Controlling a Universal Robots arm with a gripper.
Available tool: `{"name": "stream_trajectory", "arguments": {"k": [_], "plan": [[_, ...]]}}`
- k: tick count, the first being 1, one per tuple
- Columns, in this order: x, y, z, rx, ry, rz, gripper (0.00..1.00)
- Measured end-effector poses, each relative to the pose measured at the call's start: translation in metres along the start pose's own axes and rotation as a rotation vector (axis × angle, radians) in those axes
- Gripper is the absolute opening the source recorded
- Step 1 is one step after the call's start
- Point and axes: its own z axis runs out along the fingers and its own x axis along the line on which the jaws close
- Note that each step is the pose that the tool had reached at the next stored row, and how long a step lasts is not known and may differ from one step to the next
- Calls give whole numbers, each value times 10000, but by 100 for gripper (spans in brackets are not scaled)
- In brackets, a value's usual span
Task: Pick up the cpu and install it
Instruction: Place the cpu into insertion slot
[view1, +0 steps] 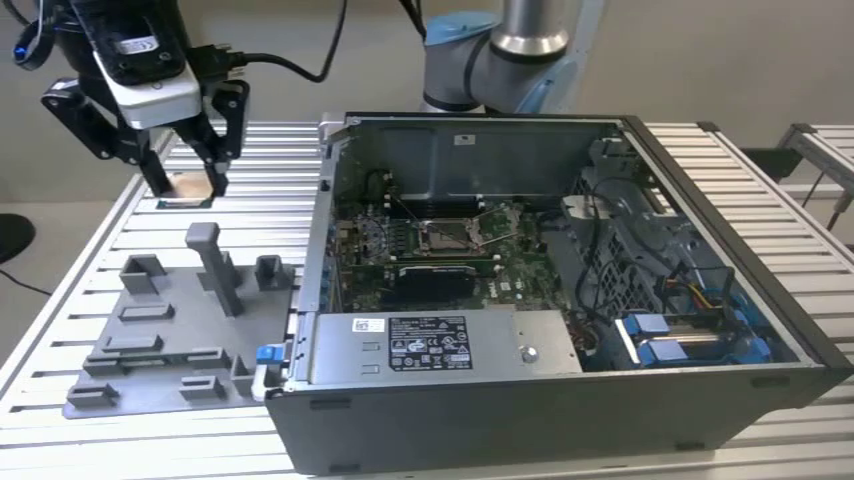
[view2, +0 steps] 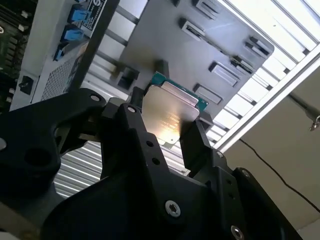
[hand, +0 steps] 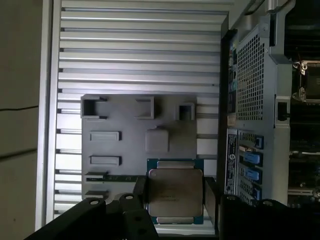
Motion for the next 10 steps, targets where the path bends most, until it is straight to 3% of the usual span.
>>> {"name": "stream_trajectory", "arguments": {"k": [10], "plan": [[-455, -8, -4, 1, 1, -1, 0]]}}
